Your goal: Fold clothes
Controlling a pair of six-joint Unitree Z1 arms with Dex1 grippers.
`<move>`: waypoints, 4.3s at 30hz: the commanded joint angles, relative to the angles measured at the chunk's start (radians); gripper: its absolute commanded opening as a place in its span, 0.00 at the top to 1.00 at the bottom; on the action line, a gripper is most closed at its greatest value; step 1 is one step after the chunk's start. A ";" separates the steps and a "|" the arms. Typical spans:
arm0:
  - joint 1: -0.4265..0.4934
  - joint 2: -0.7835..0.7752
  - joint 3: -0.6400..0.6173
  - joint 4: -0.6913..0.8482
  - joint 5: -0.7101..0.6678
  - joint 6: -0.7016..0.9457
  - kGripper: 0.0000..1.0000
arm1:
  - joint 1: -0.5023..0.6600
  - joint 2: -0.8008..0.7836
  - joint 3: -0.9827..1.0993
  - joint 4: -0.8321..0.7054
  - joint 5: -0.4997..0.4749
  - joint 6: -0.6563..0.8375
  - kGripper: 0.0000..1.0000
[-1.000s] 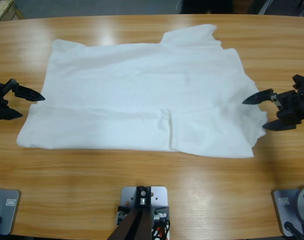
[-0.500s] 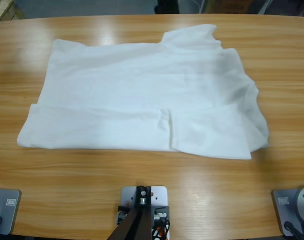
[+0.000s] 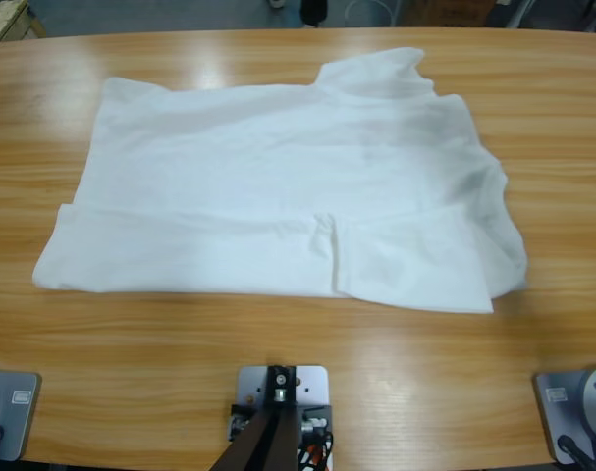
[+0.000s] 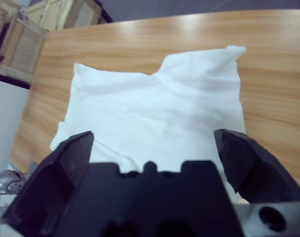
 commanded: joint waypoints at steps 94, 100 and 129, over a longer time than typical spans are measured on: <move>0.025 0.653 -0.141 -0.013 -0.032 0.187 1.00 | -0.035 0.184 0.118 -0.023 -0.069 -0.189 0.02; 0.025 0.623 -0.136 0.000 -0.050 0.194 1.00 | -0.048 0.191 0.115 -0.023 -0.058 -0.186 0.06; -0.005 0.442 -0.117 0.200 -0.024 0.220 1.00 | -0.116 0.710 -0.175 -0.140 0.211 -0.205 0.10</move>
